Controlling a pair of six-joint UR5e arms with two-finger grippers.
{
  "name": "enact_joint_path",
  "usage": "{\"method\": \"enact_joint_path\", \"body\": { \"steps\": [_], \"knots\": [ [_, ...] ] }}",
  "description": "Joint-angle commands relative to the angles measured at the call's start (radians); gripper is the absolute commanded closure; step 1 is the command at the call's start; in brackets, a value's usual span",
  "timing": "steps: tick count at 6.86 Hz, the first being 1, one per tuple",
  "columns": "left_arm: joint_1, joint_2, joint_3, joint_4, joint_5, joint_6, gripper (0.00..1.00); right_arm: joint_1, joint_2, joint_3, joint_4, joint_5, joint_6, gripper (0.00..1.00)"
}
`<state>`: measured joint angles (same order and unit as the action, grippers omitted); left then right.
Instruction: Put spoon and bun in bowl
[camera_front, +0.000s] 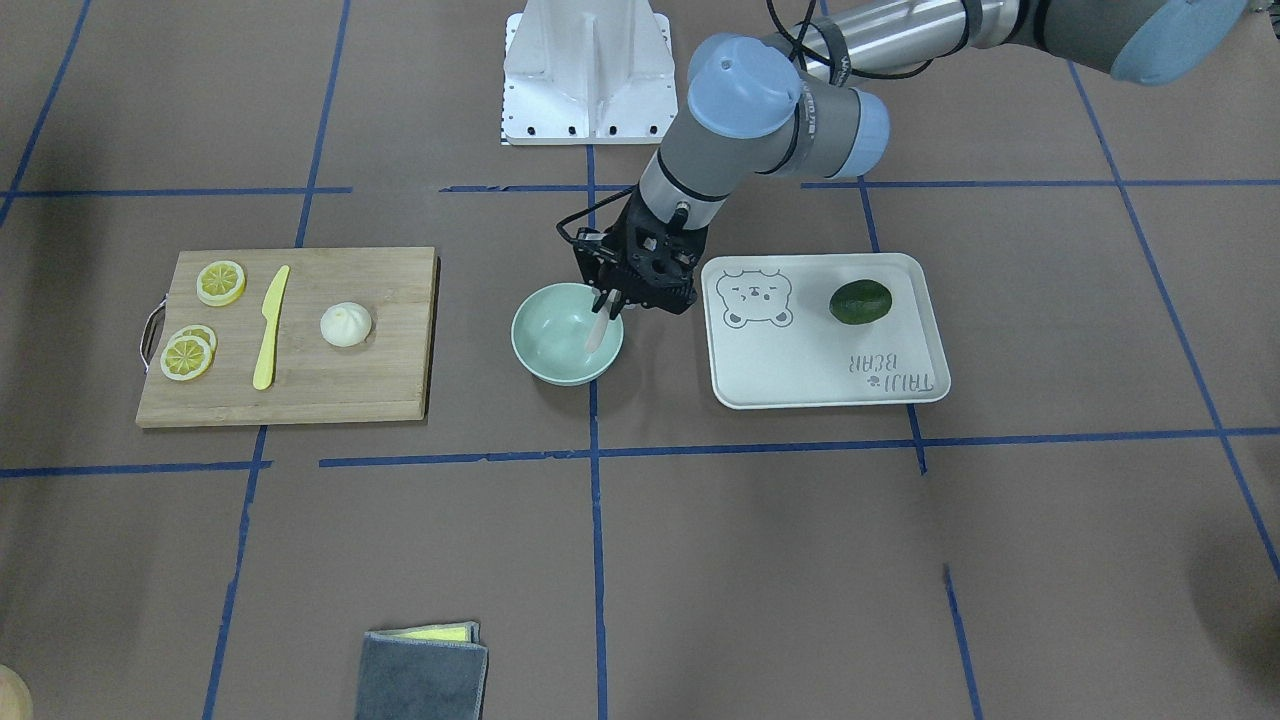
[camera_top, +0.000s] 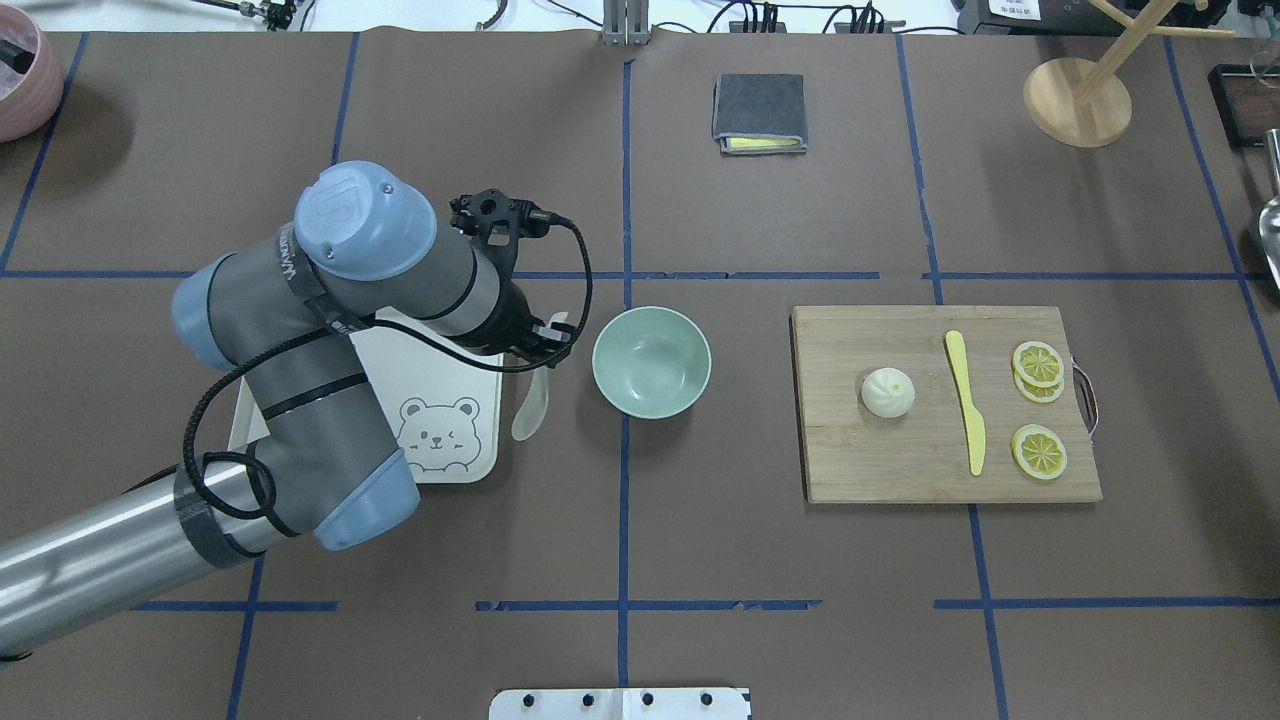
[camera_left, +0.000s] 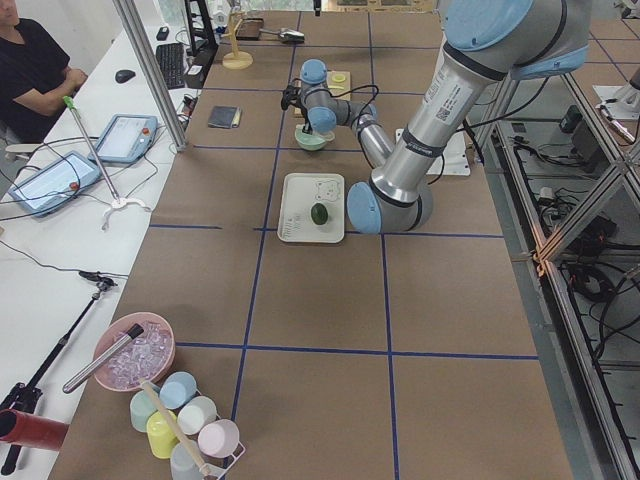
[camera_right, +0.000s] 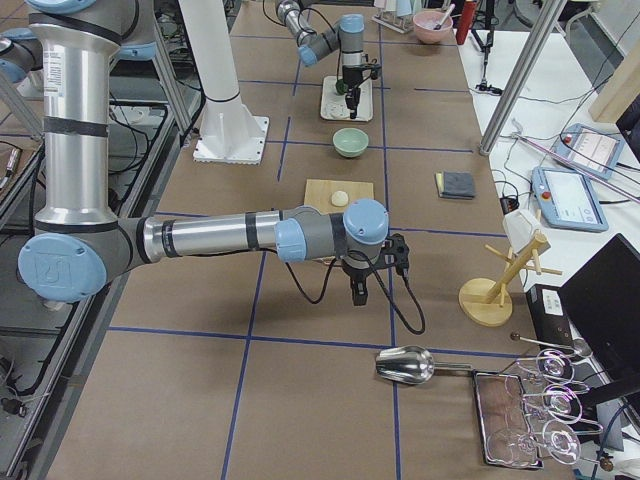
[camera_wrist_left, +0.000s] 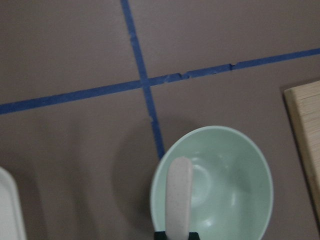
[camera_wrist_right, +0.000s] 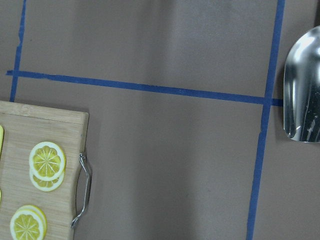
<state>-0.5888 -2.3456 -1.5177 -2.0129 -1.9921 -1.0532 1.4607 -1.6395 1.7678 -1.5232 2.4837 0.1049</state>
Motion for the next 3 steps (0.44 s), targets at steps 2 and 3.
{"method": "enact_joint_path", "body": {
  "steps": [2, 3],
  "knots": [
    [0.013, -0.043, 0.097, -0.089, 0.116, 0.007, 1.0, -0.094, 0.009, 0.05, 0.005, 0.021, 0.172, 0.0],
    [0.033, -0.032, 0.102, -0.089, 0.116, 0.007, 0.51, -0.141, 0.009, 0.061, 0.068, 0.021, 0.262, 0.0]
  ]
}}
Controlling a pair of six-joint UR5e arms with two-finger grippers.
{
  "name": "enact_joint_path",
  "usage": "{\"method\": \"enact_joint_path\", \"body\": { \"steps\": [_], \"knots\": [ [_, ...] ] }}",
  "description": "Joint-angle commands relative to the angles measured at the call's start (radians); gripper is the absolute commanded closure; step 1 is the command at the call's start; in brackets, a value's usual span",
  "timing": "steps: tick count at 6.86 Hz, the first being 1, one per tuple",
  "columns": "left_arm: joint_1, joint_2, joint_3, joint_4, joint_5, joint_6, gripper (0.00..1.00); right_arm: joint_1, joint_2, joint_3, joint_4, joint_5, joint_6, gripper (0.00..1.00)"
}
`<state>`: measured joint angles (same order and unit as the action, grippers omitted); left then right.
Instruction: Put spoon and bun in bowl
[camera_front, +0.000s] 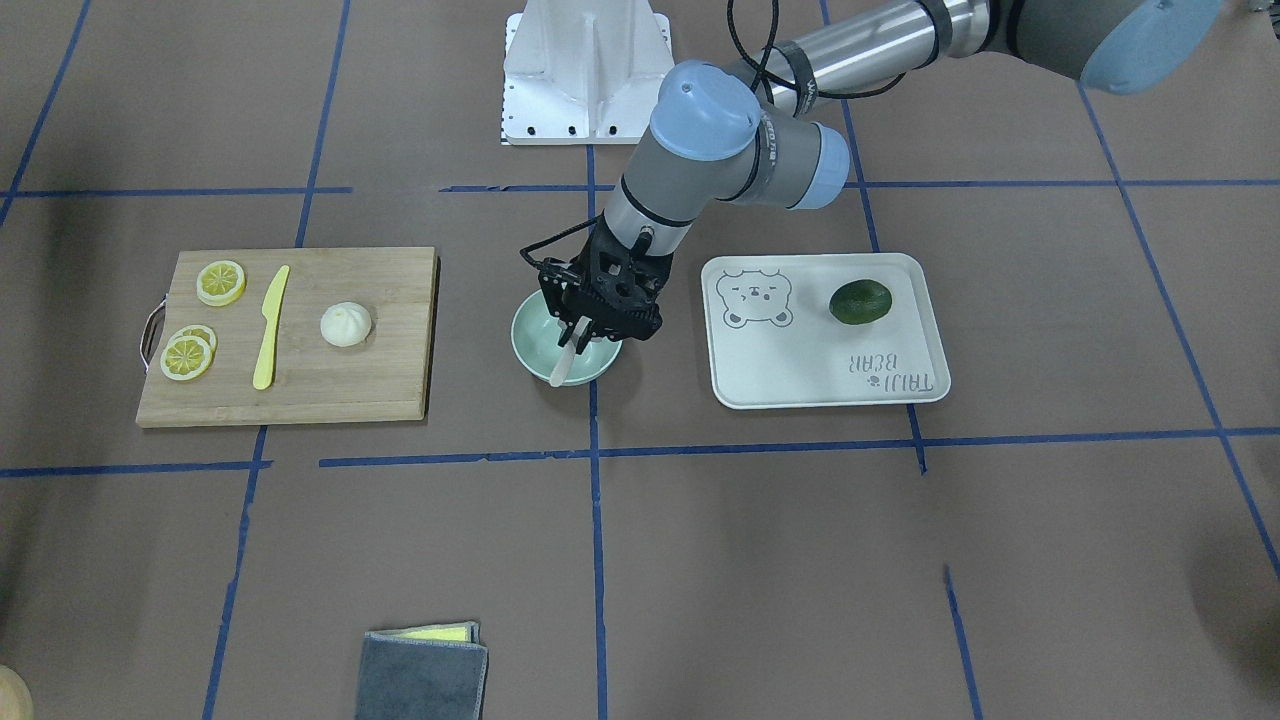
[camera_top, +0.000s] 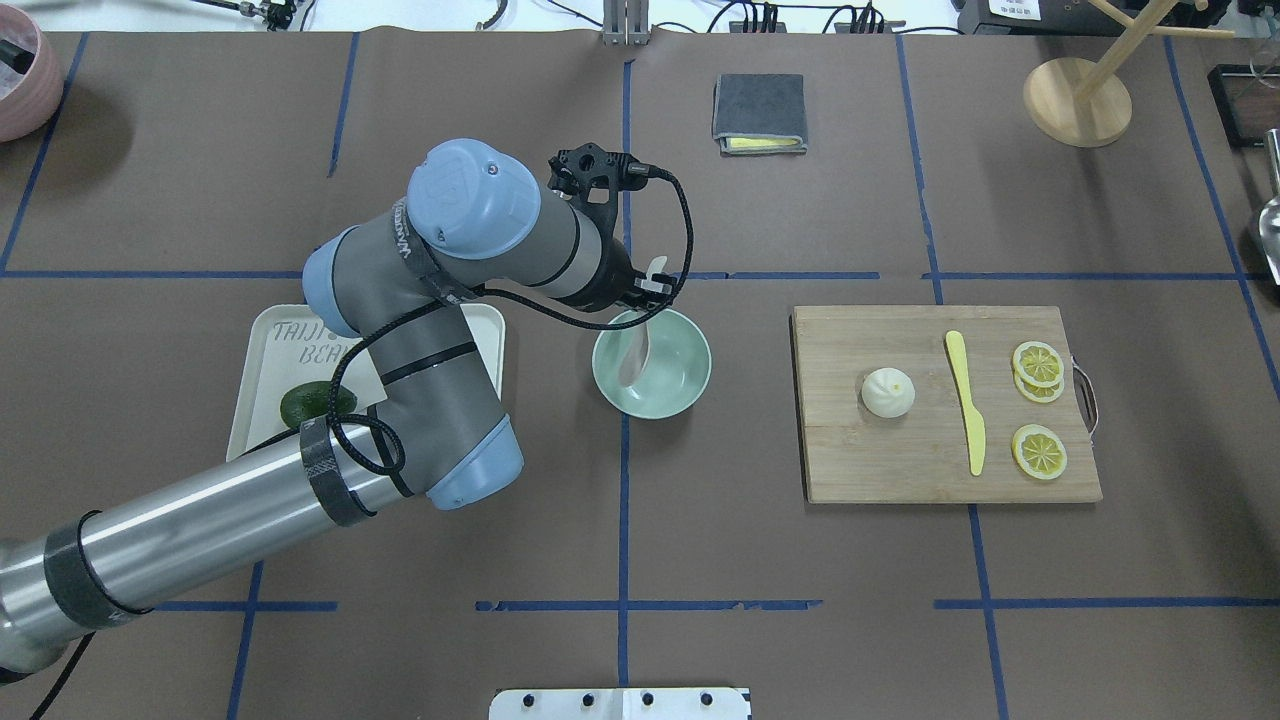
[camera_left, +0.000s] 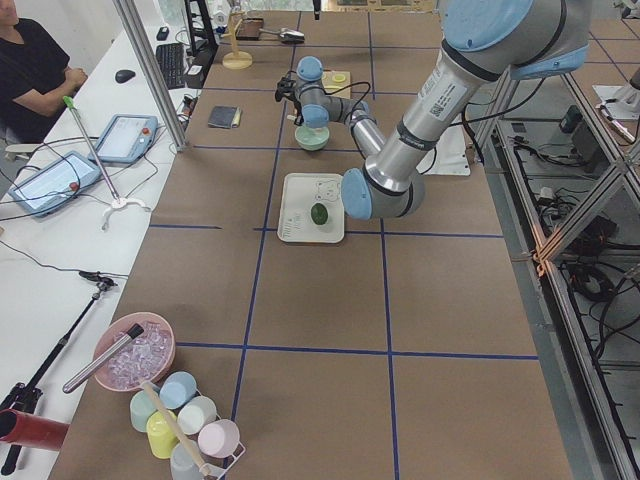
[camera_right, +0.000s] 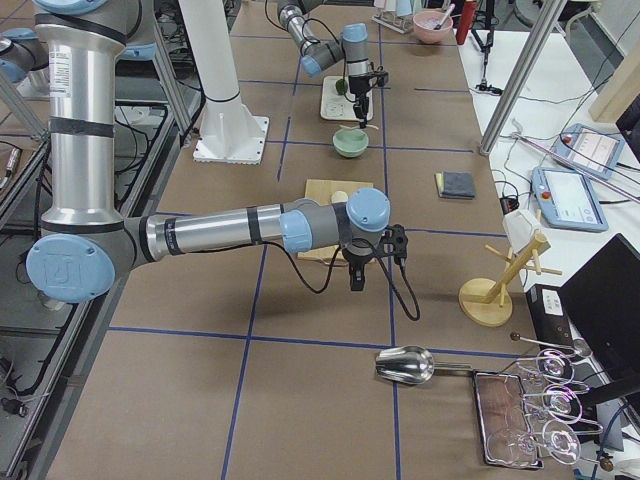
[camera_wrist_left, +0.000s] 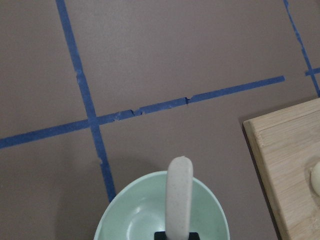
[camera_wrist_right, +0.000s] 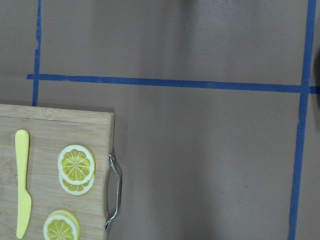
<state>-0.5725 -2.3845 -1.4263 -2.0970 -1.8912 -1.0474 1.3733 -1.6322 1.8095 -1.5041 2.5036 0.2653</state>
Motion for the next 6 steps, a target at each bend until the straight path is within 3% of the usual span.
{"method": "enact_joint_path", "body": {
  "steps": [1, 2, 3, 5, 6],
  "knots": [
    [0.022, 0.025, 0.001, -0.002, 0.017, -0.005, 0.21, -0.132, 0.002, 0.017, 0.162, -0.005, 0.273, 0.0],
    [0.016, 0.036, -0.032, 0.011, 0.017, -0.009, 0.13, -0.201, 0.003, 0.017, 0.289, -0.015, 0.445, 0.0],
    [-0.016, 0.089, -0.075, 0.032, 0.015, 0.003, 0.12, -0.291, 0.017, 0.017, 0.412, -0.069, 0.624, 0.0],
    [-0.068, 0.253, -0.269, 0.128, 0.012, 0.178, 0.12, -0.493, 0.128, 0.019, 0.472, -0.263, 0.933, 0.0],
    [-0.081, 0.315, -0.328, 0.149, 0.014, 0.222, 0.12, -0.584, 0.162, 0.019, 0.463, -0.361, 0.99, 0.0]
  ]
}}
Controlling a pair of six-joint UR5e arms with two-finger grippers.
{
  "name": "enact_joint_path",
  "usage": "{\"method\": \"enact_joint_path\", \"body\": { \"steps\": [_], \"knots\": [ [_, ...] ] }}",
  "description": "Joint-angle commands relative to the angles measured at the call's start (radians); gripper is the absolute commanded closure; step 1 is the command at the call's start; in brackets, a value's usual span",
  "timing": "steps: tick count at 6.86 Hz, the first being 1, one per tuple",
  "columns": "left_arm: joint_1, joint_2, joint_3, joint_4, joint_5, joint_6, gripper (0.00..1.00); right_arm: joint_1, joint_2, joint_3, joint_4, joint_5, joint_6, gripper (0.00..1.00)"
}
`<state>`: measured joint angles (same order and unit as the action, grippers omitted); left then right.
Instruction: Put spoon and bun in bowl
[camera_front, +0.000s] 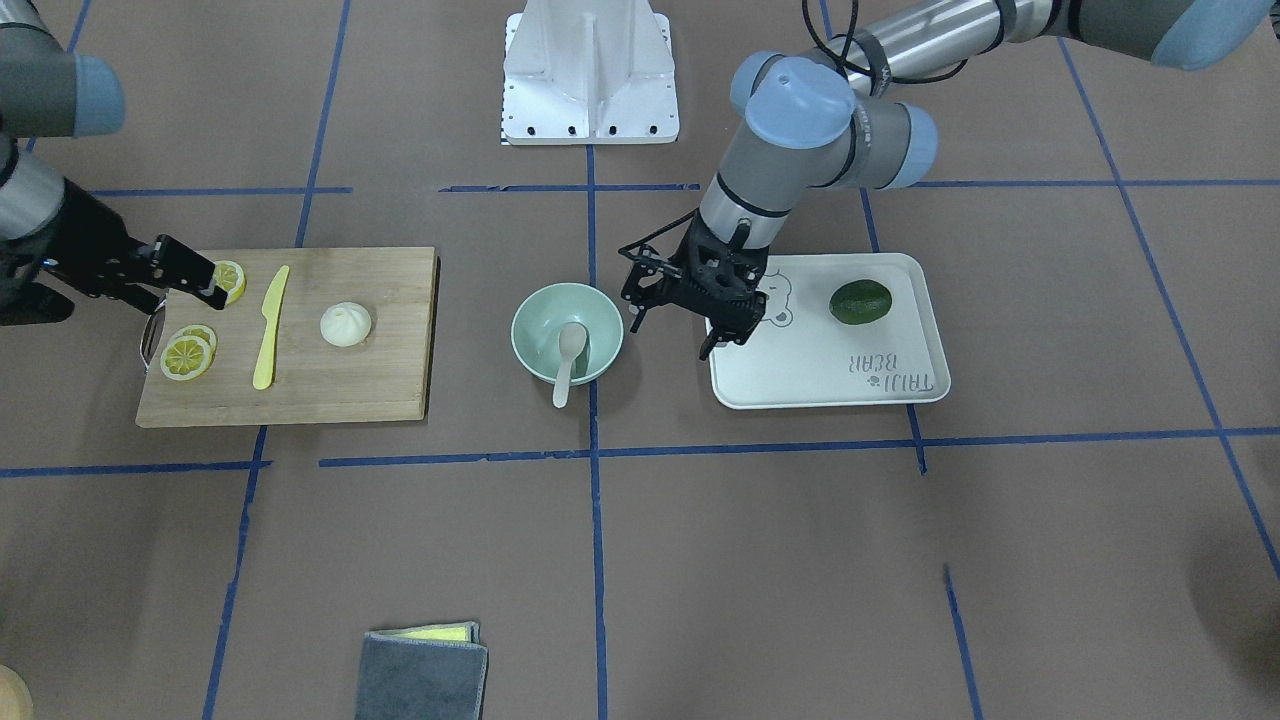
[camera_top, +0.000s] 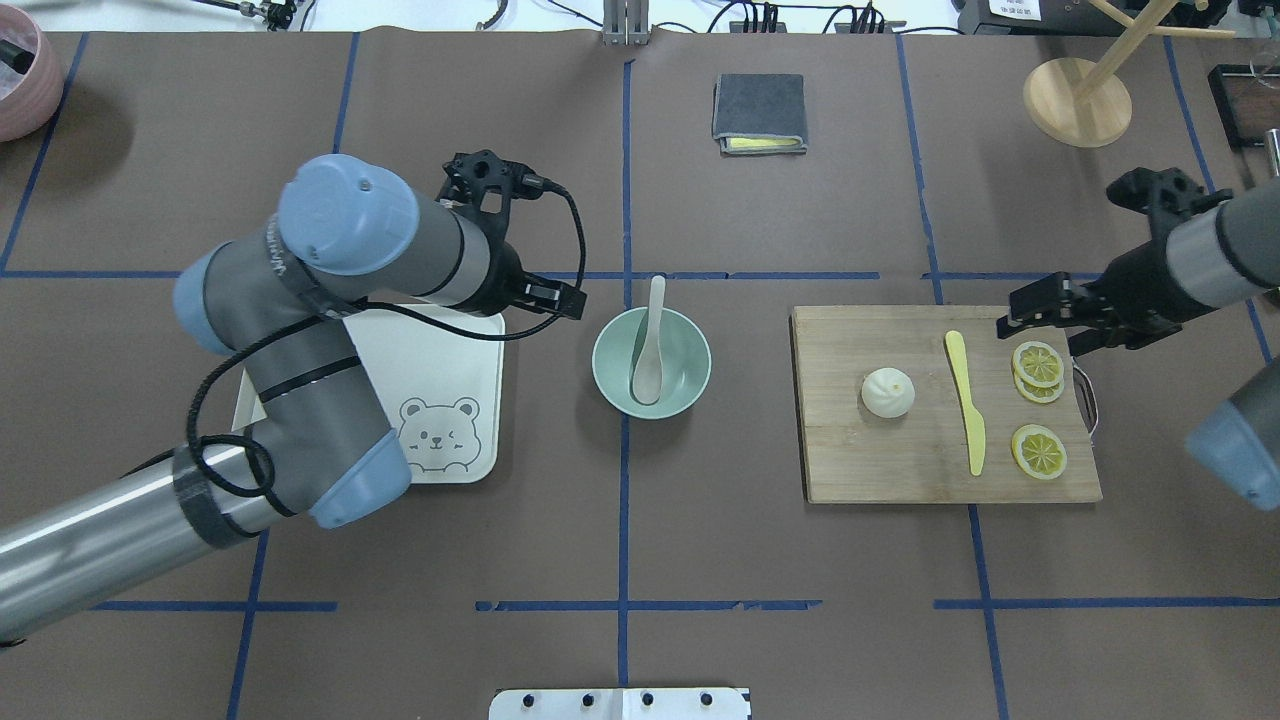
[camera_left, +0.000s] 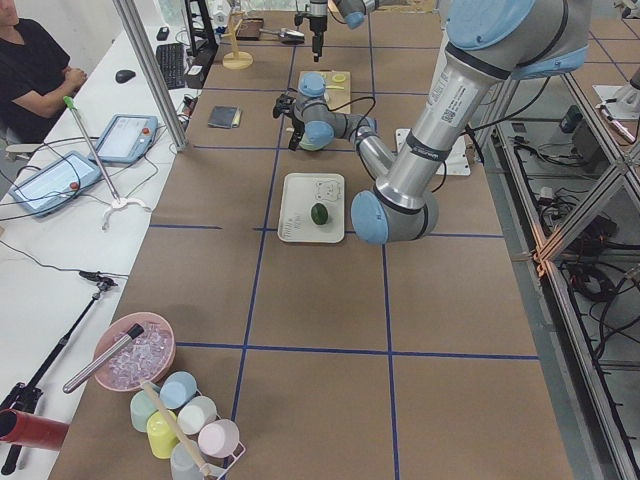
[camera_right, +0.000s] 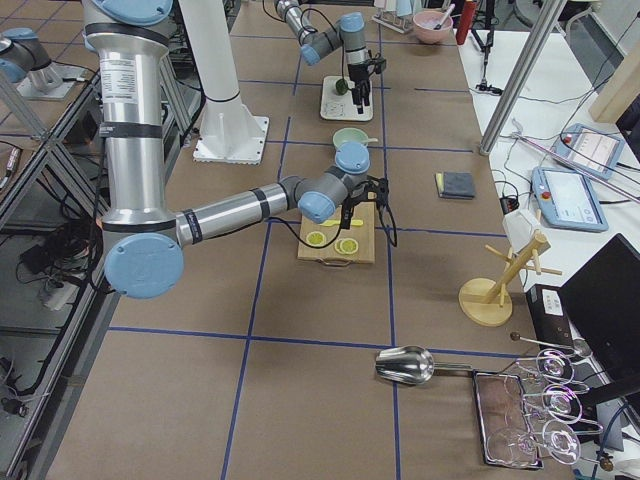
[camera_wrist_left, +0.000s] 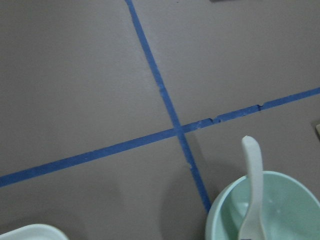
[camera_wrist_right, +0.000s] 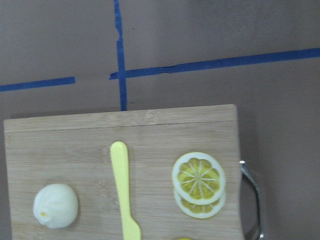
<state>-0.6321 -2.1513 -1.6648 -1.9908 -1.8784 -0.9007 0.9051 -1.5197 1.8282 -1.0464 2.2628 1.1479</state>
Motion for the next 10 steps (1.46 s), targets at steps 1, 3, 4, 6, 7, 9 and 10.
{"method": "enact_joint_path", "body": {
  "steps": [1, 3, 4, 6, 7, 9, 10],
  "knots": [
    [-0.015, 0.096, -0.089, 0.041, 0.002, 0.075, 0.11, -0.17, 0.085, -0.001, -0.015, -0.199, 0.209, 0.0],
    [-0.014, 0.099, -0.079, 0.041, 0.002, 0.075, 0.09, -0.256, 0.143, -0.006, -0.114, -0.272, 0.216, 0.04],
    [-0.014, 0.099, -0.078, 0.04, 0.002, 0.071, 0.08, -0.279, 0.153, -0.004, -0.165, -0.313, 0.211, 0.08],
    [-0.014, 0.099, -0.076, 0.04, 0.002, 0.071, 0.08, -0.281, 0.139, -0.004, -0.167, -0.328, 0.202, 0.17],
    [-0.014, 0.099, -0.076, 0.04, 0.002, 0.068, 0.08, -0.276, 0.139, -0.004, -0.167, -0.33, 0.202, 0.27],
    [-0.012, 0.099, -0.076, 0.04, 0.002, 0.068, 0.08, -0.276, 0.139, -0.003, -0.168, -0.347, 0.202, 0.95],
    [-0.012, 0.099, -0.076, 0.04, 0.002, 0.068, 0.08, -0.275, 0.141, 0.002, -0.168, -0.354, 0.202, 1.0]
  ]
}}
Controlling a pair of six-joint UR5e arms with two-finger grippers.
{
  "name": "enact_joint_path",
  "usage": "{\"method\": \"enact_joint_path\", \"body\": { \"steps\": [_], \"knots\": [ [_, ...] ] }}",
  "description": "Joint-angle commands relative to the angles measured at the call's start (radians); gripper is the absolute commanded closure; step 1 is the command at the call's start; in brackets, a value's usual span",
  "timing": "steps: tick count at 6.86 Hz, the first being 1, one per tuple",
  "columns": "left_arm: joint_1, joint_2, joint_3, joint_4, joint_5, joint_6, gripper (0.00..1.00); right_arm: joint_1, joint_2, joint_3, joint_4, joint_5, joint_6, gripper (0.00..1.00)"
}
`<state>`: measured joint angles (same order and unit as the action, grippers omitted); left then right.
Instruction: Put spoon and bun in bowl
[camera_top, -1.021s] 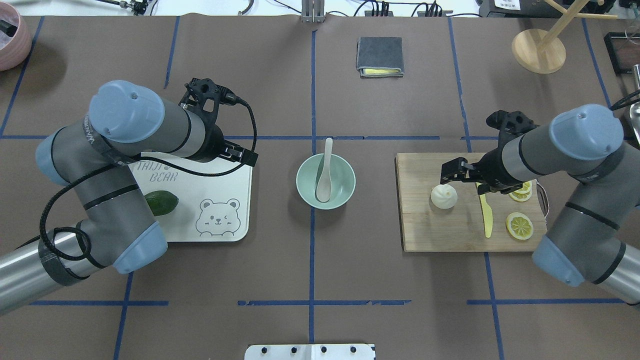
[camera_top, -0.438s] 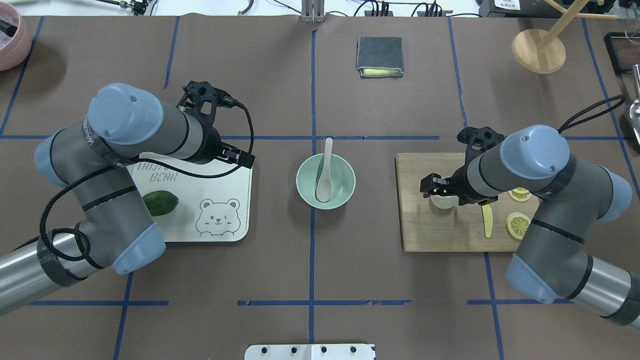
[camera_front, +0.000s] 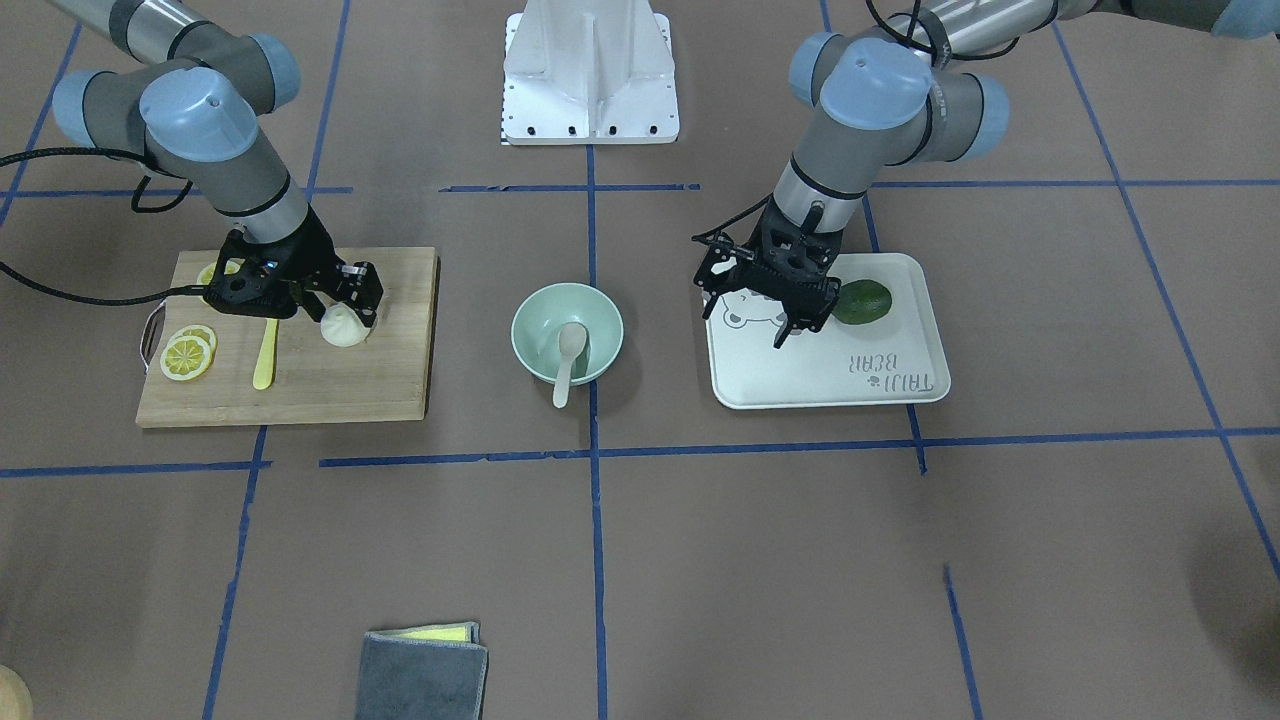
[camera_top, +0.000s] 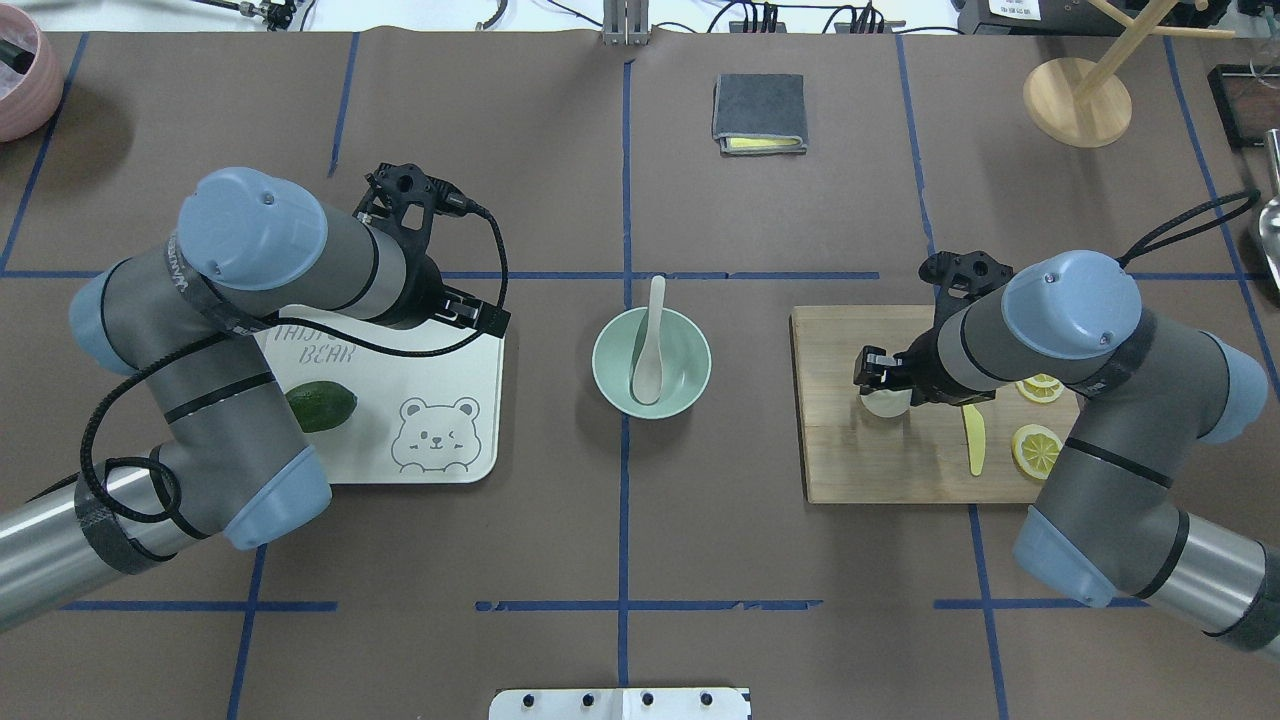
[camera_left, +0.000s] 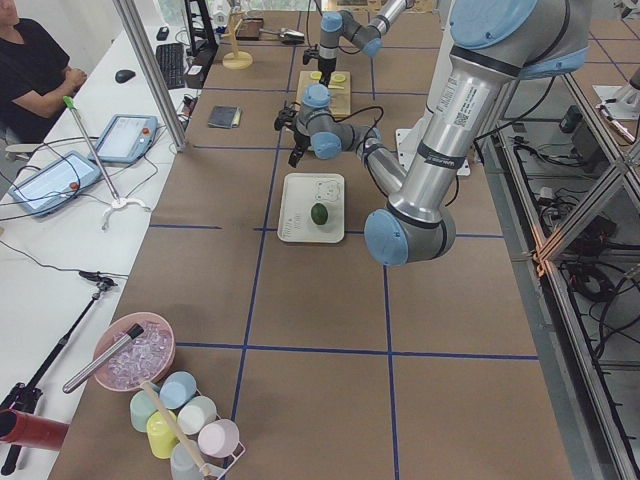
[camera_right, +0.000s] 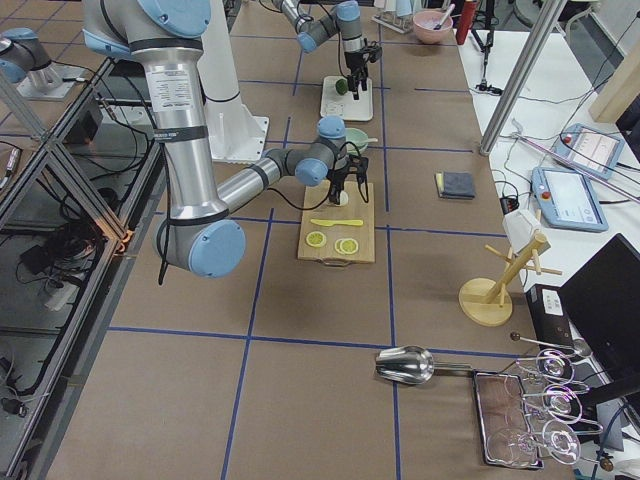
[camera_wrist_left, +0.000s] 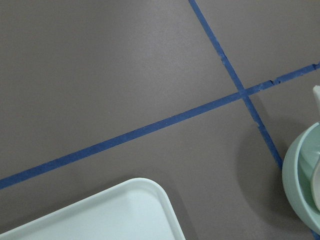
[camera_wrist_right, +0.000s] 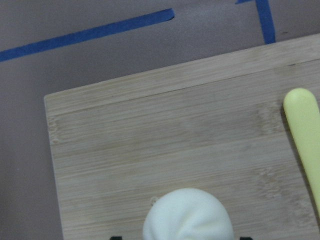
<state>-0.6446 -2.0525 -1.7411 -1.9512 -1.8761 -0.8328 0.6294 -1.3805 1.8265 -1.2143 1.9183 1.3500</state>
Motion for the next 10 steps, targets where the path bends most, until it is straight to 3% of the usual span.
{"method": "enact_joint_path", "body": {
  "steps": [1, 3, 5, 8, 10],
  "knots": [
    [0.0, -0.002, 0.0, 0.0, 0.0, 0.0, 0.08, 0.003, 0.003, 0.007, -0.001, -0.012, 0.0, 1.0],
    [-0.01, 0.0, -0.017, 0.0, -0.001, 0.007, 0.08, -0.002, 0.023, 0.039, -0.001, -0.012, 0.012, 1.0],
    [-0.032, 0.062, -0.07, -0.002, -0.006, 0.049, 0.08, -0.008, 0.207, 0.028, -0.109, -0.012, 0.085, 1.0],
    [-0.081, 0.133, -0.121, -0.003, -0.009, 0.144, 0.08, -0.065, 0.421, -0.12, -0.133, -0.086, 0.214, 1.0],
    [-0.083, 0.133, -0.12, -0.003, -0.009, 0.144, 0.08, -0.102, 0.432, -0.13, -0.128, -0.088, 0.218, 1.0]
  ]
}}
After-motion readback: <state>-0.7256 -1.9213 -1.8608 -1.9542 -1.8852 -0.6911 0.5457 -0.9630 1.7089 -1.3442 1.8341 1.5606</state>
